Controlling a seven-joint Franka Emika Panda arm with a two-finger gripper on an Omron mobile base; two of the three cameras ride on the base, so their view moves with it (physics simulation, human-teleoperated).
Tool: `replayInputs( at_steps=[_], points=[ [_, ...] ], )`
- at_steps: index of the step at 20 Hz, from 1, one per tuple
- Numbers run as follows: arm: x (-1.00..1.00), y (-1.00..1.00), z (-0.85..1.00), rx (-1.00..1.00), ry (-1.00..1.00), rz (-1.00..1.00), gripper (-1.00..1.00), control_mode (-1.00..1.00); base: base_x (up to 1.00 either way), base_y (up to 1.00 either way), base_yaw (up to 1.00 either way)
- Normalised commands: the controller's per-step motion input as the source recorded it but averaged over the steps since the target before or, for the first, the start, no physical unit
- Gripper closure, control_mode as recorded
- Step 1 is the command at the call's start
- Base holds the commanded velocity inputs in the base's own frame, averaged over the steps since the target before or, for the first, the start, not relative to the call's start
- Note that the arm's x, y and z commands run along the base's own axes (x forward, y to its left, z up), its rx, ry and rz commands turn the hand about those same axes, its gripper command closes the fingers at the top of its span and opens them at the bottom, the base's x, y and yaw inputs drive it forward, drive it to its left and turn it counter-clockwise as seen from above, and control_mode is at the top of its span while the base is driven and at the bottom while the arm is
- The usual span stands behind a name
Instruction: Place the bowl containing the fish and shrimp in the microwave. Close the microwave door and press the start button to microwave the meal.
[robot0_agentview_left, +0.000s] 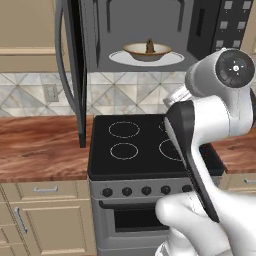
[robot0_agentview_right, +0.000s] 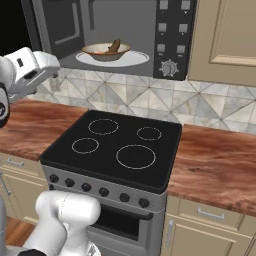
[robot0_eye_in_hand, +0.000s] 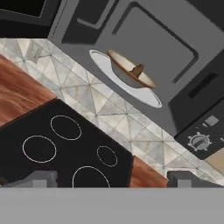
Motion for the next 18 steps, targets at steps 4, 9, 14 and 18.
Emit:
replayInputs(
  at_steps=[4, 9, 14, 18],
  points=[
    [-0.75, 0.4, 0.25, -0.47, 0.0, 0.02, -1.0, -1.0, 0.0, 0.0, 0.0],
    [-0.72, 0.38, 0.15, -0.45, 0.0, 0.01, -1.0, -1.0, 0.0, 0.0, 0.0],
    [-0.75, 0.27, 0.03, -0.35, -0.09, 0.03, -1.0, -1.0, 0.0, 0.0, 0.0],
    [-0.34, 0.12, -0.38, -0.23, -0.23, 0.0, -1.0, -1.0, 0.0, 0.0, 0.0]
  ],
)
